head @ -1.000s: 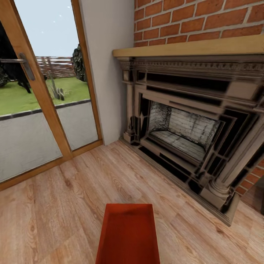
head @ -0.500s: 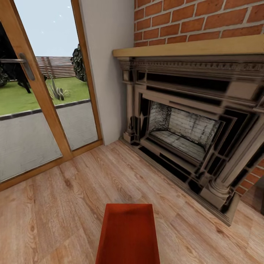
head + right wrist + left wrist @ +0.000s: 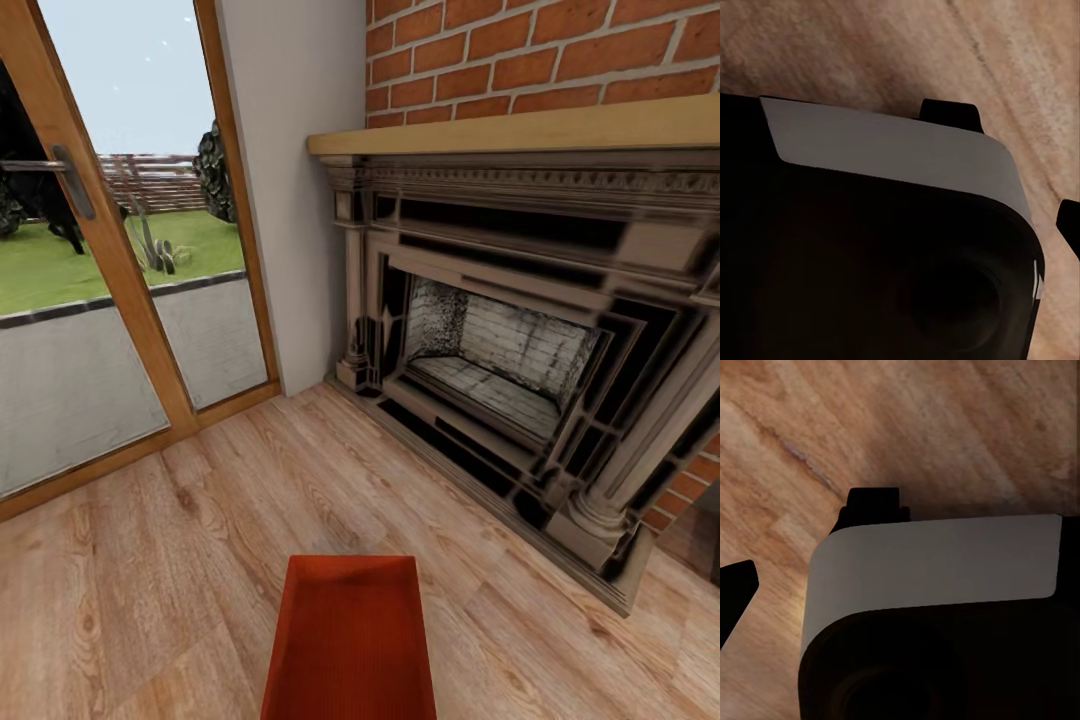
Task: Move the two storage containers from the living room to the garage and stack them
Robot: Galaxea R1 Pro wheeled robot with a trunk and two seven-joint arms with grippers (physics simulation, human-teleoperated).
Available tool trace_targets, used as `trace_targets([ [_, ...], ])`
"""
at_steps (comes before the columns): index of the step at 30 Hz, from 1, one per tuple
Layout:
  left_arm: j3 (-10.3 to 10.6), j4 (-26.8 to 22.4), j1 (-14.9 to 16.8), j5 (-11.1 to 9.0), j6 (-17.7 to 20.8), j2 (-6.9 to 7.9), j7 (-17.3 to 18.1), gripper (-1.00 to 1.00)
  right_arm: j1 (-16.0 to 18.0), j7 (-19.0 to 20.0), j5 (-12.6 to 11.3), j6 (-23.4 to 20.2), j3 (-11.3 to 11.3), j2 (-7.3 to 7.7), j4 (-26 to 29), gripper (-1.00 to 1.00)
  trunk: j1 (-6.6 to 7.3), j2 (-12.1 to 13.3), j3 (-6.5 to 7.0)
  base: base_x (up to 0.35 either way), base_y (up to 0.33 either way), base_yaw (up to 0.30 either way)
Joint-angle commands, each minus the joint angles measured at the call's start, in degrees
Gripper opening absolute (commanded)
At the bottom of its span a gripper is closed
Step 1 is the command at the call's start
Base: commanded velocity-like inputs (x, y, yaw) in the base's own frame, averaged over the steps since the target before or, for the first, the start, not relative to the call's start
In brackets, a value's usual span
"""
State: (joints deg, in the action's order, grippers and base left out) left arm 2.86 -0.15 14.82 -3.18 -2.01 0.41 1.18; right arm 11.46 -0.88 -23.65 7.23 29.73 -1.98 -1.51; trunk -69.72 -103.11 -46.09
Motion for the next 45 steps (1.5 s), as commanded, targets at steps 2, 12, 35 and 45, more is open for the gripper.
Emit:
trace_targets([
  [2, 0.3, 0.06, 0.03, -0.34, -0.19, -0.08, 0.13, 1.0, 0.05, -0.09, -0.45, 0.33, 0.5, -0.15, -0.16, 1.0, 0.01, -0.02, -0.04, 0.0, 0.0, 0.0],
  [12, 0.3, 0.06, 0.03, -0.26, -0.28, -0.15, 0.16, 1.0, 0.05, -0.08, -0.55, 0.23, 0.44, -0.21, -0.16, 1.0, 0.01, -0.02, -0.04, 0.0, 0.0, 0.0],
  [35, 0.23, -10.36, 0.03, -0.16, 1.75, -0.63, -0.09, 1.0, 0.25, -7.23, -0.47, -3.77, 1.28, -0.36, 12.94, 1.0, 0.01, -0.02, -0.04, 0.0, 0.0, 0.0],
  [45, 0.3, -22.76, 0.56, 0.09, 10.03, -1.62, -3.08, 1.0, 3.35, -10.64, -0.78, -6.06, 1.31, -0.6, 16.14, 1.0, 0.01, -0.02, -0.04, 0.0, 0.0, 0.0],
])
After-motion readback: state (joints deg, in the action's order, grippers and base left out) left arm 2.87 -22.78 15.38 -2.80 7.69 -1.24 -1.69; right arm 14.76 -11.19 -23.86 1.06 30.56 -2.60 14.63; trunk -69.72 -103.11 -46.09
